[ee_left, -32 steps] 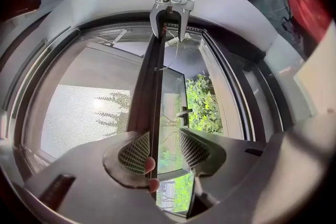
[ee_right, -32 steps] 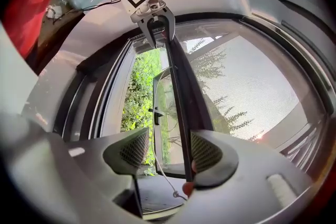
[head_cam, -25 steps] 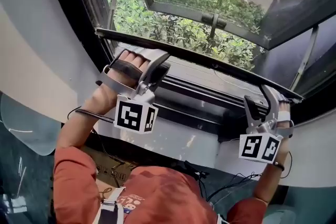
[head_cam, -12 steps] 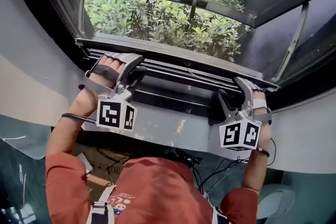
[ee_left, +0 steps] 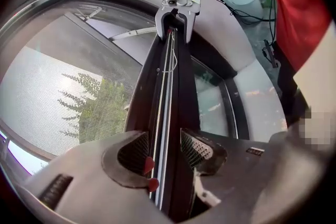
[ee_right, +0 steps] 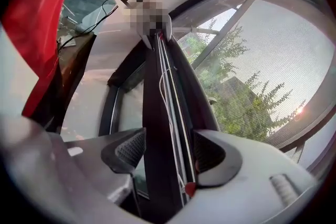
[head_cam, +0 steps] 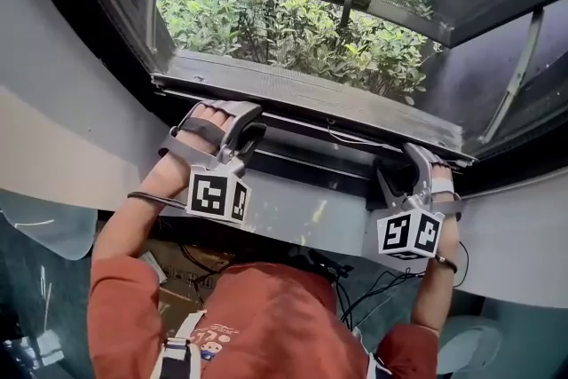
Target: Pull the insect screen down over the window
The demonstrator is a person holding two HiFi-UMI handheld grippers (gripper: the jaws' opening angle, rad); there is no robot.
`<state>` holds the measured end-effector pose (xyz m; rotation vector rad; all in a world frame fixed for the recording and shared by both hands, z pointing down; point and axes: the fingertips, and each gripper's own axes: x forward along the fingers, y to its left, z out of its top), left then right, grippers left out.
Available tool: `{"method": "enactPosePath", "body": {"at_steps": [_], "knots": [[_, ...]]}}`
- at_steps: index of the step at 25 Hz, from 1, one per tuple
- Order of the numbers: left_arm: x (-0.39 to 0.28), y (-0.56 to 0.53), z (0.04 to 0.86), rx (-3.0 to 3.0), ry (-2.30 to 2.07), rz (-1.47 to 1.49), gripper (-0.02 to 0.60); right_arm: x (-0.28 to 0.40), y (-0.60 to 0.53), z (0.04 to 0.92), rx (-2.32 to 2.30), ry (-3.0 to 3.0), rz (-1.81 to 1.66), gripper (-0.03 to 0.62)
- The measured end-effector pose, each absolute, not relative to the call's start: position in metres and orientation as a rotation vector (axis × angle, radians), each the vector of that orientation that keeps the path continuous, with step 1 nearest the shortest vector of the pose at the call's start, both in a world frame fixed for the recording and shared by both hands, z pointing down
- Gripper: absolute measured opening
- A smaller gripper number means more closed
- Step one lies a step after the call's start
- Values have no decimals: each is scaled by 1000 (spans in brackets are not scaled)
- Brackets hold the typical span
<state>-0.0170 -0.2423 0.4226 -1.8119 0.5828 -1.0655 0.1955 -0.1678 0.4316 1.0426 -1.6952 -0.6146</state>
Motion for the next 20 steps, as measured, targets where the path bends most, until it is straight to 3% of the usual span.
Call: {"method": "enactPosePath", "body": {"at_steps": [20], "knots": [[-15,-244,445,-1775,634,-1093,189,194,-167,457,1112,-1699,-627,298]]}}
